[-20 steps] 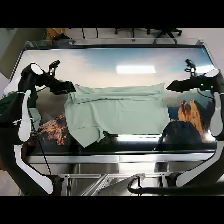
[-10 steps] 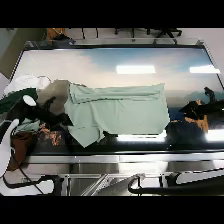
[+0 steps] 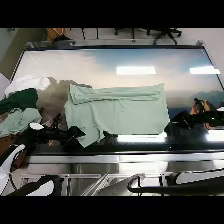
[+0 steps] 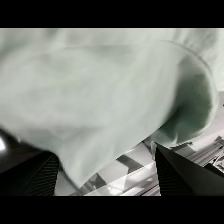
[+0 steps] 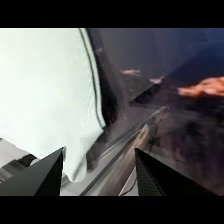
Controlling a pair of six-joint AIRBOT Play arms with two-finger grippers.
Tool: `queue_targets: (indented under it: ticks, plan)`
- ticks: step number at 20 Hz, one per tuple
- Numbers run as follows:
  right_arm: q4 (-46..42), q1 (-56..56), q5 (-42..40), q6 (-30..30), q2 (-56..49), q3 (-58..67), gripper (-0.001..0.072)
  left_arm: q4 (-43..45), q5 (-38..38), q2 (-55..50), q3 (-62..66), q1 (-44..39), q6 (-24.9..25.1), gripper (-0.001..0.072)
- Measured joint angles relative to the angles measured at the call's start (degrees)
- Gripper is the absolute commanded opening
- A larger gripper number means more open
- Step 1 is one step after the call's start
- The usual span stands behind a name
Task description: Fold the shirts.
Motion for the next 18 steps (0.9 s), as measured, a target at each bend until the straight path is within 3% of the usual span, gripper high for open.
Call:
queue_targets:
  ticks: [1,4,8,9,10,11,15,18]
  plan:
    - [0.31,0.59,0.02,-0.22,-0.11,-0.31,0.0504,-0.90,1.25,-0.52,0.00,-1.40,0.70,0.0411]
    - [0.96,2.91,0.39,-1.31,-0.35,-1.49,0.0503,-0.98,3.76,-1.70,1.53,-4.81,1.86,0.0031]
    - [1.05,5.55,0.92,-2.73,-0.46,-2.80,0.0490,0.33,0.81,-2.08,4.61,-6.19,2.49,0.0014]
    - [0.98,6.12,1.07,-2.97,-0.48,-2.97,0.0333,0.46,-0.17,-2.05,5.18,-5.99,2.54,0.0014]
    - [0.24,6.75,0.94,-3.17,-0.55,-3.17,0.0061,0.57,-1.16,-1.86,5.64,-5.55,2.69,0.0014]
    - [-0.72,7.21,0.92,-3.19,-0.66,-3.32,0.0022,0.92,-2.12,-1.42,5.92,-5.03,2.69,0.0014]
    - [1.68,8.09,3.89,-2.84,-0.28,-3.37,0.0021,3.30,-5.22,3.85,6.23,-1.33,2.16,0.0013]
    - [1.27,8.15,4.72,0.79,1.01,-3.43,0.0021,6.91,-8.17,9.94,4.72,2.54,0.59,0.0013]
